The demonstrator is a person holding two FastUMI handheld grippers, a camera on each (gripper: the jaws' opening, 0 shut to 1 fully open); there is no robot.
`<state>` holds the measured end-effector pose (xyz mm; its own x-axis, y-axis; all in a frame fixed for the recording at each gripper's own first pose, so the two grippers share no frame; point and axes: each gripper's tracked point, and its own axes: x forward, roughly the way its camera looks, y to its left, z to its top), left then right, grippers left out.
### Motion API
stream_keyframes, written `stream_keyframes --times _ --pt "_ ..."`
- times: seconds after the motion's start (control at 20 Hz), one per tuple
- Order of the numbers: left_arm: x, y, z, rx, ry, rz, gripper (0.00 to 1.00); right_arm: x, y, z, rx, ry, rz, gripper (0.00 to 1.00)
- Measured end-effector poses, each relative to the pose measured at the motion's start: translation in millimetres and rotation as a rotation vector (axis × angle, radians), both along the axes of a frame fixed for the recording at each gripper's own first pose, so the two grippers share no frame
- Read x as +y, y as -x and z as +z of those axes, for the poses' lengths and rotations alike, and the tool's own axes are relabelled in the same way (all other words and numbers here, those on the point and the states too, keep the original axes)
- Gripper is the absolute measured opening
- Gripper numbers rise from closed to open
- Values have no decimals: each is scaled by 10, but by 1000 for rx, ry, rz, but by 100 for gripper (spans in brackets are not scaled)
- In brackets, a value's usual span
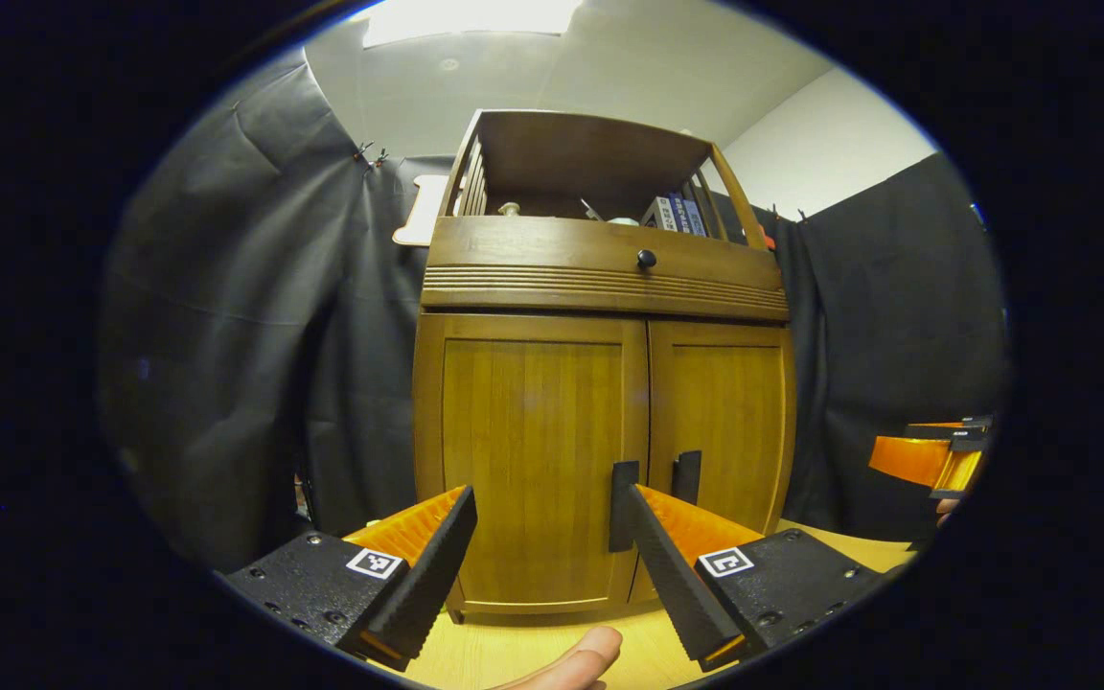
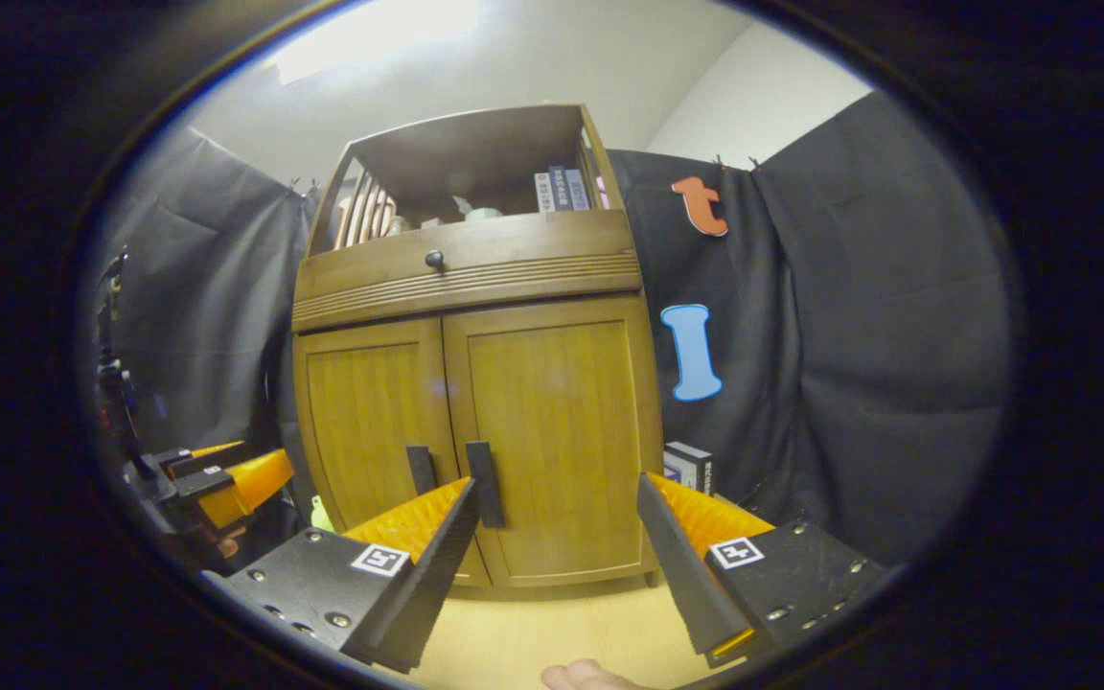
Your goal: Open the right door of the double-door shoe cabinet with the right hand, and open the left door with the left hand.
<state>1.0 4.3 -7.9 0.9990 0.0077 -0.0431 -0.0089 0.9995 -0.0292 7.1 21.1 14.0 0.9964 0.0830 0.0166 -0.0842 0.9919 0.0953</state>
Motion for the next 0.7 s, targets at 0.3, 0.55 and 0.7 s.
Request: stream_keyframes --times 0.3,0.55,0.7 --pt "-8 23 21 -10 8 -1 94 53 -204 102 -1 42 6 93" --pt "-12 -12 -33 11 5 -15 97 325 -564 117 7 50 56 94" --pt "-5 -19 -46 14 -2 -12 94 518 -807 76 24 88 74 94"
